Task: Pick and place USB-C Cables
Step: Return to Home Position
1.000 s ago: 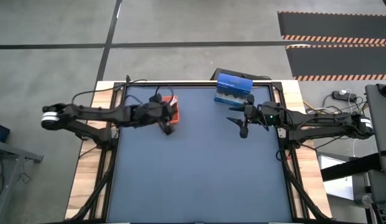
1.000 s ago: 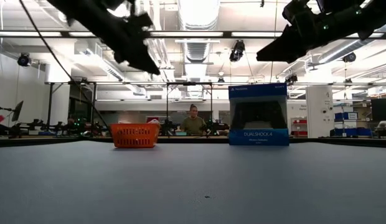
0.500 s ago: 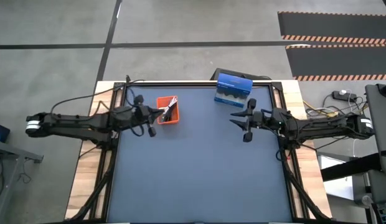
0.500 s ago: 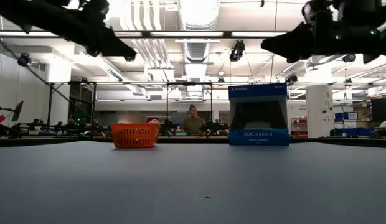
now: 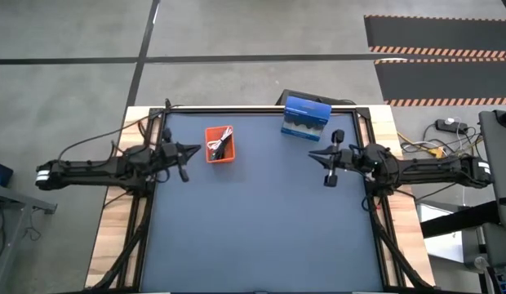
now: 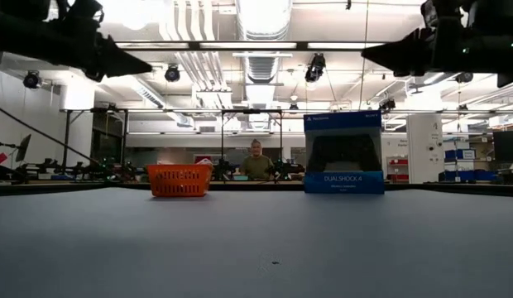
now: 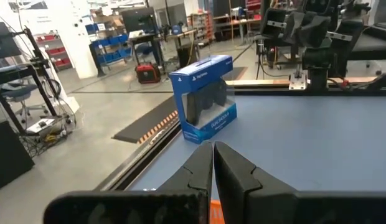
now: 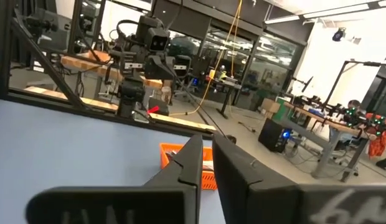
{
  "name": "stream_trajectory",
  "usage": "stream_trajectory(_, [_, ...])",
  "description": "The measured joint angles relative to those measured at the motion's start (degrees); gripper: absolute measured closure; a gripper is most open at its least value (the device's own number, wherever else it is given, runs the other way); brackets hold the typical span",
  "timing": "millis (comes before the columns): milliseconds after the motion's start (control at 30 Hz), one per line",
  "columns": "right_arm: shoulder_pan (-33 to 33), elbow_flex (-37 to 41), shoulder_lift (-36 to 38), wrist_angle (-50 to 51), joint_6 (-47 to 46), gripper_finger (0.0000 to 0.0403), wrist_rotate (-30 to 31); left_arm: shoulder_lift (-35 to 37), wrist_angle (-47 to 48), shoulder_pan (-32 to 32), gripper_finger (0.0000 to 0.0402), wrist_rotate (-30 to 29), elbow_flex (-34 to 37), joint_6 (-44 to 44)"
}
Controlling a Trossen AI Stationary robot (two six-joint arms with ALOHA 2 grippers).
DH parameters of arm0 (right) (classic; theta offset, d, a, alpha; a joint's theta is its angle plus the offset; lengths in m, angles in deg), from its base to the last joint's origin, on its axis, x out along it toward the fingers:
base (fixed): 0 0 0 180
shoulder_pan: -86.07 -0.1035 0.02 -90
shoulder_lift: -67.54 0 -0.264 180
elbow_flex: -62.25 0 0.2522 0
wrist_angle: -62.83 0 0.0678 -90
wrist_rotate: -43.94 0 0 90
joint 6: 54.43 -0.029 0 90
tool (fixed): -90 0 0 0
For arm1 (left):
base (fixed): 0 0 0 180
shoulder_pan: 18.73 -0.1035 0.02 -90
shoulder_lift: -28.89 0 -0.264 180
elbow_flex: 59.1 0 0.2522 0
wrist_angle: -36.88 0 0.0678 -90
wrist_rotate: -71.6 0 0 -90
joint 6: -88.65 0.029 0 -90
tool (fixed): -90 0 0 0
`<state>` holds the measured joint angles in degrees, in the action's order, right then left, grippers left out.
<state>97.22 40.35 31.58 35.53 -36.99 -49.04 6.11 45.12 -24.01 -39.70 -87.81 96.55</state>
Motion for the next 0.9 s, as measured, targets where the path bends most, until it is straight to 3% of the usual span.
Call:
stream_trajectory(300, [0.0, 0.1, 7.7, 8.4, 0.2, 0.0394, 0.2, 11.4, 0.5, 0.0, 0.04, 0.0, 4.7, 0.0])
stream_trajectory(600, [0.0, 0.1, 13.2, 16.2, 1.2, 0.0394, 4.5, 19.9, 4.7, 0.0, 0.04, -0.2, 6.8, -0.1])
stream_trajectory(900, [0.0, 1.2, 17.8, 18.9, 1.2, 0.0394, 4.7, 21.1, 7.7, 0.0, 0.04, -0.3, 7.9, -2.7])
